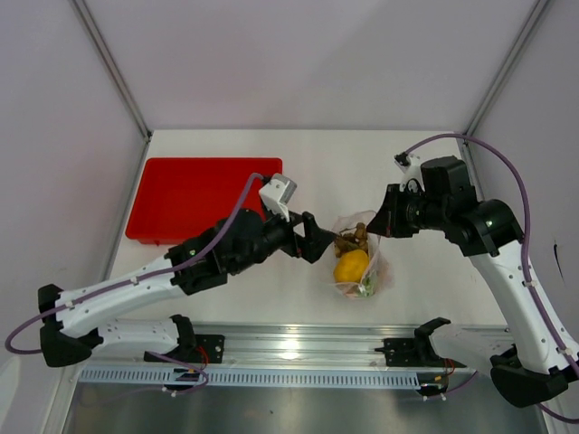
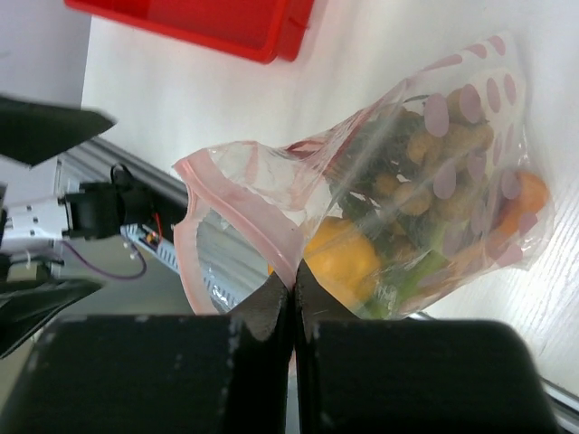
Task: Place the food in the zip-top bag and seal the zipper
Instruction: Place the fake fruit in the zipper food storage bag, then zip the zipper food storage bag at the center of the board.
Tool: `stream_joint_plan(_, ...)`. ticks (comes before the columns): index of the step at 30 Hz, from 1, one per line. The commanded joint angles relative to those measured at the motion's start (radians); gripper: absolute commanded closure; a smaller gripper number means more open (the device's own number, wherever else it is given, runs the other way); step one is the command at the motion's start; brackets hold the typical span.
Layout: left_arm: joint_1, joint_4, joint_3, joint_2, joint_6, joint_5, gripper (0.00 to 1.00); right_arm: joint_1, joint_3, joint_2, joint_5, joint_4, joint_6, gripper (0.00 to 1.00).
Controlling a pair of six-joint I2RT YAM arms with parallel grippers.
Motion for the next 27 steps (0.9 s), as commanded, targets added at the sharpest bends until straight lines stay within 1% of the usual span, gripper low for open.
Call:
stream_joint_plan(1, 0.007, -0.088, 0.053, 0.090, 0.044, 0.002, 0.01, 0.001, 0.042, -0.012, -0.096, -0.014, -0.083, 1.00)
stream_joint_plan(3, 0.007, -0.093, 0.079, 0.146, 0.043, 0.041, 0.01, 0.002, 0.036, -0.020, -0.112, -0.019, -0.100, 1.00)
stream_joint_plan(4, 0.007, -0.083, 0.086, 0.160, 0.044, 0.086, 0.01, 0.001, 0.034, -0.022, -0.120, -0.019, -0.106, 1.00)
stream_joint_plan(5, 0.007, -0.088, 0.099, 0.192, 0.037, 0.099, 0.01, 0.001, 0.033, -0.026, -0.126, -0.021, -0.108, 1.00)
stream_joint_plan(10, 0.006, -0.112, 0.136, 0.254, 0.020, 0.145, 0.01, 0.001, 0.015, -0.043, -0.162, -0.021, -0.122, 1.00)
stream_joint_plan(11, 0.006, -0.116, 0.149, 0.260, 0.025, 0.153, 0.10, 0.001, 0.011, -0.045, -0.162, -0.024, -0.125, 0.99)
stream_joint_plan(12, 0.009, -0.129, 0.154, 0.266, 0.026, 0.156, 0.19, 0.001, 0.007, -0.049, -0.159, -0.027, -0.126, 0.95)
stream_joint_plan(13, 0.014, -0.138, 0.171, 0.278, 0.028, 0.158, 0.31, 0.001, 0.005, -0.052, -0.143, -0.033, -0.128, 0.92)
stream_joint_plan(14, 0.023, -0.152, 0.197, 0.281, 0.022, 0.171, 0.63, -0.001, 0.004, -0.054, -0.133, -0.042, -0.129, 0.82)
stream_joint_plan(15, 0.030, -0.174, 0.200, 0.291, 0.017, 0.185, 0.82, -0.001, -0.001, -0.063, -0.125, -0.045, -0.129, 0.77)
stream_joint_plan(16, 0.035, -0.189, 0.236, 0.297, 0.011, 0.194, 0.99, 0.001, -0.008, -0.071, -0.105, -0.048, -0.132, 0.70)
stream_joint_plan(17, 0.044, -0.210, 0.281, 0.306, 0.000, 0.202, 1.00, 0.002, -0.012, -0.077, -0.096, -0.054, -0.134, 0.60)
stream_joint_plan(19, 0.044, -0.282, 0.347, 0.329, -0.009, 0.197, 0.99, 0.001, -0.018, -0.092, -0.073, -0.064, -0.132, 0.54)
stream_joint_plan(20, 0.044, -0.304, 0.367, 0.335, -0.040, 0.191, 0.99, 0.001, -0.021, -0.100, -0.061, -0.068, -0.137, 0.50)
stream_joint_plan(21, 0.046, -0.325, 0.426, 0.338, -0.060, 0.173, 0.99, 0.002, -0.025, -0.108, -0.059, -0.070, -0.140, 0.44)
stream_joint_plan(23, 0.055, -0.376, 0.476, 0.343, -0.142, 0.162, 0.99, 0.001, -0.033, -0.137, -0.054, -0.073, -0.157, 0.39)
stream_joint_plan(25, 0.061, -0.396, 0.494, 0.341, -0.195, 0.150, 0.99, 0.001, -0.038, -0.166, -0.065, -0.080, -0.168, 0.38)
stream_joint_plan(27, 0.070, -0.430, 0.546, 0.343, -0.262, 0.132, 0.99, 0.008, -0.056, -0.186, -0.108, -0.073, -0.181, 0.38)
